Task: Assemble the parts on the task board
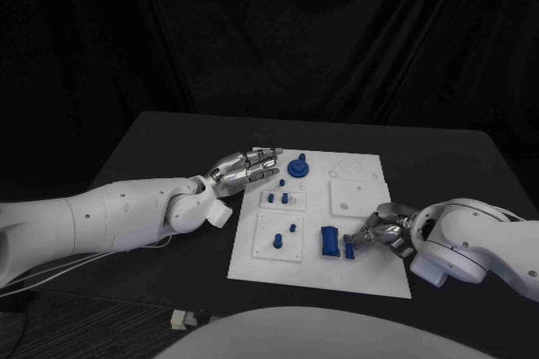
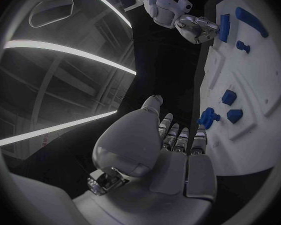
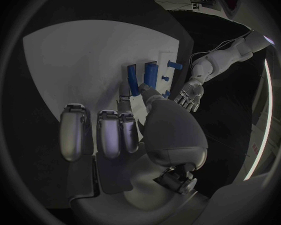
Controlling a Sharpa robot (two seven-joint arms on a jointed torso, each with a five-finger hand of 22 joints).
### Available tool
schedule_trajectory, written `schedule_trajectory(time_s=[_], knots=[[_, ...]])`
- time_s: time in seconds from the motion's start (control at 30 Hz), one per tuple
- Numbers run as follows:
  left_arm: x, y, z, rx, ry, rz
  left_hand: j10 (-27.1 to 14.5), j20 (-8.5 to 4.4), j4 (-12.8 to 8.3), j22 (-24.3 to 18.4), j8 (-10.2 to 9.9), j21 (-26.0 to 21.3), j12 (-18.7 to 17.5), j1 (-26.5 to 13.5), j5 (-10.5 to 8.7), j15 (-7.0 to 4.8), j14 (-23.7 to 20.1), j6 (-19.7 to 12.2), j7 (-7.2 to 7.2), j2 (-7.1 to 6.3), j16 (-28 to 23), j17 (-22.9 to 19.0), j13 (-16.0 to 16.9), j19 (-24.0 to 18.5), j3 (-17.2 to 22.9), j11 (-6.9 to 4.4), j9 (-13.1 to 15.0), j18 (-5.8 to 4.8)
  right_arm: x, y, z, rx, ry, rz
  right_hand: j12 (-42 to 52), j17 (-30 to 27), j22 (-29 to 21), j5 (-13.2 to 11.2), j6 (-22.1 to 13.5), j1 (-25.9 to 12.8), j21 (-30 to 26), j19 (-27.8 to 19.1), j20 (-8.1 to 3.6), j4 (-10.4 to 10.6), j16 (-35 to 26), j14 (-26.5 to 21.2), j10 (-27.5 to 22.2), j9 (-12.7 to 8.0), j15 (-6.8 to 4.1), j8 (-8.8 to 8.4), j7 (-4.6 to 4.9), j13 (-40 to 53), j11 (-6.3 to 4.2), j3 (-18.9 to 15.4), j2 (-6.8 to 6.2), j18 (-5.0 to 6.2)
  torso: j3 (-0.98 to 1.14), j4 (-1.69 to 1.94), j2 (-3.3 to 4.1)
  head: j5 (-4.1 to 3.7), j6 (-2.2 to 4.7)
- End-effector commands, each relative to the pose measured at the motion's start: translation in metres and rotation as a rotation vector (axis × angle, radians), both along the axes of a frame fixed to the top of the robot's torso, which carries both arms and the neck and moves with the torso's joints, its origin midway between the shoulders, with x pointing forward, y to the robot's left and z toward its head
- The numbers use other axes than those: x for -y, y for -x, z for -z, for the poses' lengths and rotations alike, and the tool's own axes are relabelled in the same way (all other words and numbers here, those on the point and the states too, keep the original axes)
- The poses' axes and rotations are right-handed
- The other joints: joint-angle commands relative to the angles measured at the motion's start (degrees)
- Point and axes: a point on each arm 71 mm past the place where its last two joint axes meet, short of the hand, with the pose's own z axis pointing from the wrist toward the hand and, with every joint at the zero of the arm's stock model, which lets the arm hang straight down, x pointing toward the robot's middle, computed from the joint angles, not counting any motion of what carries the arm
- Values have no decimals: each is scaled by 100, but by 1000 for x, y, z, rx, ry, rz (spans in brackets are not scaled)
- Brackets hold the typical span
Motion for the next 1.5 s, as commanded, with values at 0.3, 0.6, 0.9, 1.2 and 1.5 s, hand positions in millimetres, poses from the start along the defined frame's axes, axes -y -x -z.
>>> schedule_trajectory(time_s=[0.3,0.6,0.9,1.2,1.5], knots=[[2,1,0,-1,18,7,-2,16,-35,-10,38,22,13,25,22,19,19,-9,55,56,-21,-9,5,2,16,57,8,103,1,3,1,-11,12,-21,36,471,1202,-311,-2,-119,-29,210,53,140,23,428,628,49,-15,33,13,1506,-5,-132,-77,52,0,-4,4,-2,0],[0,1,0,3,19,2,-2,17,-40,-9,41,23,16,28,27,20,19,-6,59,57,-21,-9,5,2,20,60,9,103,13,2,-9,133,6,23,36,504,1205,-740,-27,-410,-24,217,62,811,43,435,628,147,-9,64,-3,1506,-19,-320,-299,50,-2,-1,-2,18,0],[-2,2,-4,40,39,-21,4,18,-71,4,62,28,42,40,56,25,19,27,50,43,-21,-9,10,10,34,59,14,106,32,2,-43,523,-161,61,36,928,1338,585,21,-1309,389,389,21,1137,233,514,628,274,-48,143,-34,1506,-43,-694,224,-48,0,-4,1,19,0],[-7,8,-14,120,80,-76,123,-51,25,35,213,46,284,-66,51,-30,30,276,3,-54,-10,-2,38,40,-44,18,35,105,49,0,-72,857,-413,189,-6,-675,1006,-800,54,-2028,-520,-58,53,1106,-518,158,616,267,-30,82,-6,1466,-3,-1541,894,172,-2,-2,-12,-27,0],[-12,16,-23,150,88,-107,178,-93,50,31,289,47,400,-41,71,-64,37,437,27,-77,-2,3,50,40,-49,4,50,101,53,-6,-73,893,-508,211,36,-173,1167,-946,-209,-1793,-106,188,98,1130,-309,365,628,-17,38,-248,109,1506,83,-2061,1187,58,-4,1,-20,-69,0]])
